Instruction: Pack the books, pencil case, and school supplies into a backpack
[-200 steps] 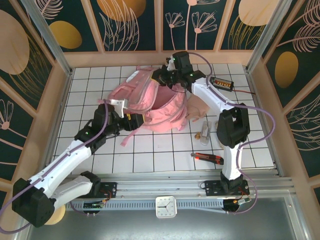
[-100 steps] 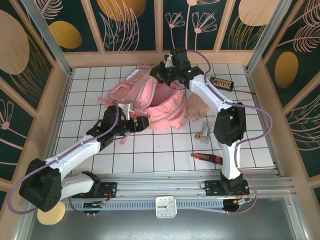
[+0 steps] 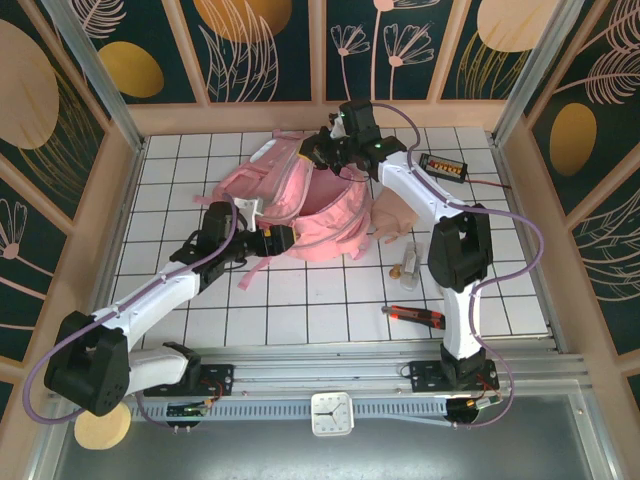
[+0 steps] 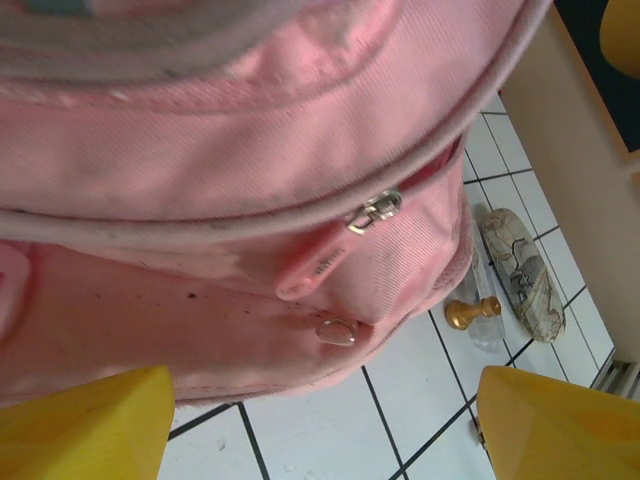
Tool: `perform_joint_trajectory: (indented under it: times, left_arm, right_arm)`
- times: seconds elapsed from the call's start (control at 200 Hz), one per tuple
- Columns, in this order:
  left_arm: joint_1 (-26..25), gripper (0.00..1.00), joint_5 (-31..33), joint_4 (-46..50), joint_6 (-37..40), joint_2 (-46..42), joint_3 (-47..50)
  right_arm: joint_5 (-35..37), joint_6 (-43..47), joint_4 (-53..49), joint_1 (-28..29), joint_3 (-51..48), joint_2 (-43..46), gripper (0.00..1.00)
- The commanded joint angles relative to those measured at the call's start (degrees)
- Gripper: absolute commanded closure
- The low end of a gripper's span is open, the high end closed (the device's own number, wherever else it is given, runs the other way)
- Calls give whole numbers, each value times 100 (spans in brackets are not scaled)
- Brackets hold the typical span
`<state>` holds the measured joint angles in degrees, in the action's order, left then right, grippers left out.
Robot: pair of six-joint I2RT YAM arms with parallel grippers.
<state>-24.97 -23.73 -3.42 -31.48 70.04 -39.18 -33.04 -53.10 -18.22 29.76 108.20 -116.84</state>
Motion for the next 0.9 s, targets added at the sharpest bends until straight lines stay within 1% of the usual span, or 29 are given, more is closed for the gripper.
perform_joint_trajectory:
  times: [0.0, 0.18, 0.285, 0.355, 0.4, 0.45, 0.676, 0.826, 0.896]
  left_arm:
    - [143, 22, -372, -241, 230, 50, -83]
    - [219, 25, -594, -387, 344, 396, -235]
    - [210, 30, -902, -542, 374, 695, -392]
    - [216, 31, -1046, -563, 404, 875, -556]
    - [220, 31, -1048, -563, 444, 949, -644]
    - [216, 31, -1030, -571, 492, 1021, -728]
    - [217, 32, -1140, -559, 568, 1418, -1102]
    - [214, 37, -1173, -458, 656, 1572, -1197]
    - [218, 43, -1195, -504, 674, 1592, -1194]
  right_arm:
    - [-414, -196, 679, 108, 127, 420, 100]
    - [-414, -305, 714, 127, 172, 407, 100]
    - [-405, -367, 724, 127, 263, 370, 100]
    - [-405, -376, 707, 127, 336, 321, 100]
    - [-405, -386, 688, 127, 386, 286, 100]
    - [-405, -417, 712, 253, 395, 265, 100]
    - [-414, -542, 793, 311, 442, 205, 100]
    - [-388, -556, 736, 311, 596, 143, 100]
    - [-397, -596, 756, 331, 600, 135, 100]
